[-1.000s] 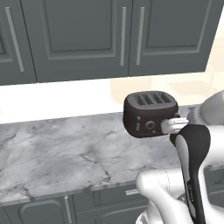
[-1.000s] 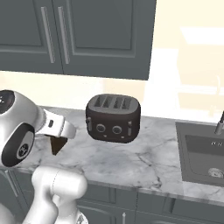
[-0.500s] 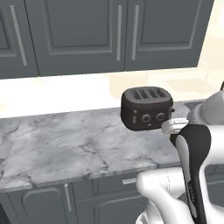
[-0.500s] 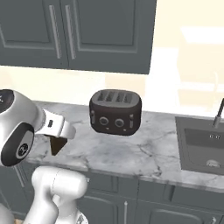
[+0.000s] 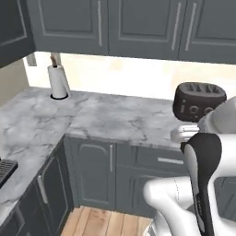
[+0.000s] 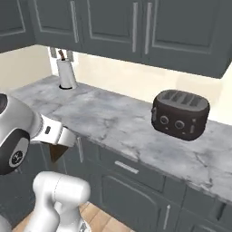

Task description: Start the toaster. Once the lever pops up, take the bread to the plate on the dining counter.

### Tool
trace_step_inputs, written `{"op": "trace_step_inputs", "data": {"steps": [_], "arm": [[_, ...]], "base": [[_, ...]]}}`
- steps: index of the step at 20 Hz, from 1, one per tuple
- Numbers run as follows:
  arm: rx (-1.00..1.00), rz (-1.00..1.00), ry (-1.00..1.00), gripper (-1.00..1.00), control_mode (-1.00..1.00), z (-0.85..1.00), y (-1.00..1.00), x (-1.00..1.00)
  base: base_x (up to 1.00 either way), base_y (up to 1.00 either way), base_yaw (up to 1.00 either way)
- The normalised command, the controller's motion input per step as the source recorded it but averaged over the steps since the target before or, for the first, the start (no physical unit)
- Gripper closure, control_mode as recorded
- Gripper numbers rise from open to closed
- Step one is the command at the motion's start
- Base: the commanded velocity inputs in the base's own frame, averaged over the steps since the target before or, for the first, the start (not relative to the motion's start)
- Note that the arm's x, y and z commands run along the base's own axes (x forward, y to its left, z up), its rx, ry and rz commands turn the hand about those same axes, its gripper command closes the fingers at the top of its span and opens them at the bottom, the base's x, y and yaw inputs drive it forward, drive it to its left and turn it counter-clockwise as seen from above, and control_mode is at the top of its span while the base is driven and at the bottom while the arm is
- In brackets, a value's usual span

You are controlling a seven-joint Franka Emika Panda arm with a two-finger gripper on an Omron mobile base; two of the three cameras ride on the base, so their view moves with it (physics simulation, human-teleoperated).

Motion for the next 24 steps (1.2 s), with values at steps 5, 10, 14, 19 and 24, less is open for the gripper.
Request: {"op": "trace_step_inputs", "data": {"steps": [5, 10, 14, 19, 24], "arm": [[0.0, 0.0, 0.0, 1.0, 1.0, 0.0, 0.0, 0.0], [0.0, 0.0, 0.0, 1.0, 1.0, 0.0, 0.0, 0.0], [0.0, 0.0, 0.0, 1.0, 1.0, 0.0, 0.0, 0.0], [0.0, 0.0, 0.0, 1.0, 1.0, 0.0, 0.0, 0.0], [0.0, 0.0, 0.0, 1.0, 1.0, 0.0, 0.0, 0.0]], "base": [[-0.18, 0.0, 1.0], [-0.15, 0.0, 1.0], [-0.07, 0.0, 1.0], [0.0, 0.0, 1.0], [0.0, 0.0, 1.0]]}}
